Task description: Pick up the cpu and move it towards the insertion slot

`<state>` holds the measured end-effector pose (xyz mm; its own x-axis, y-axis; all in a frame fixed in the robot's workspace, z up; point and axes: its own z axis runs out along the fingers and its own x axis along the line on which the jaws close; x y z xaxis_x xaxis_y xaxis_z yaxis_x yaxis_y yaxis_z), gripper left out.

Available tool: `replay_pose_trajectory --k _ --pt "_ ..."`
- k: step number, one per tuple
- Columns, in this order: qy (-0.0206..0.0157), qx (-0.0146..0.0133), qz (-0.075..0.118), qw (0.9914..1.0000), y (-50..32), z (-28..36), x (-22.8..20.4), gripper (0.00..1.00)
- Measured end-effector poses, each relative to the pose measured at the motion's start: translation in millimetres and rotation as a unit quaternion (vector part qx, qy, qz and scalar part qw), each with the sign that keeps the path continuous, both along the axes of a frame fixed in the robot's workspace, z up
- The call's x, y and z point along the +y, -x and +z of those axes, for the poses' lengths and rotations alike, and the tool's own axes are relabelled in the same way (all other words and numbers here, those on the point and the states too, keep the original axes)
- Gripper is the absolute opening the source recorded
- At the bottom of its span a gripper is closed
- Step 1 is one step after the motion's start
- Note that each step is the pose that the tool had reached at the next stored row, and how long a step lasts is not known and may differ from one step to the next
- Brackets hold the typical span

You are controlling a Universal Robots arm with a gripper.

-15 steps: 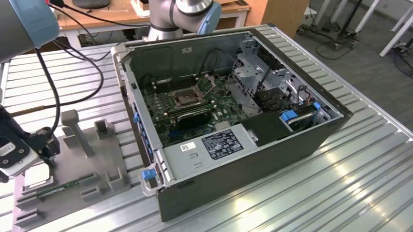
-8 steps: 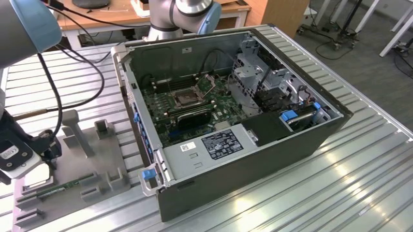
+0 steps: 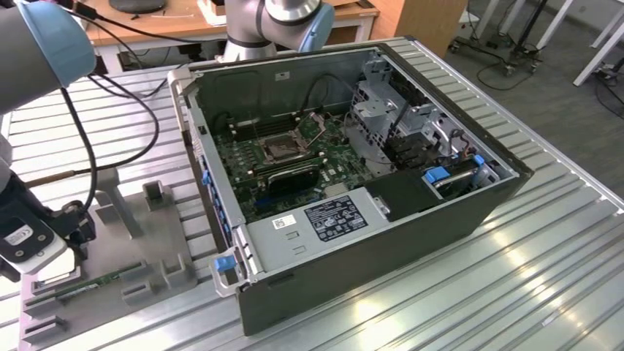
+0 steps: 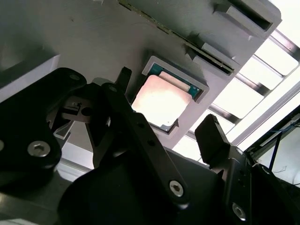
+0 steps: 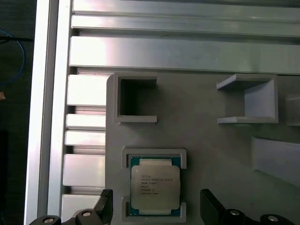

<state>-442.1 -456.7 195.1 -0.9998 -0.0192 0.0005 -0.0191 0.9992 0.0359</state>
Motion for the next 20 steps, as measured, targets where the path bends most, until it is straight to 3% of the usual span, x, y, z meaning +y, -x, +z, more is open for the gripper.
replay_pose_trajectory --k 15,20 --pt "0.0000 0.0000 0.000 1.00000 0.0 -11.3 0.1 0.82" --pt "-0.0003 -0.0001 0.000 1.00000 0.0 -12.6 2.7 0.82"
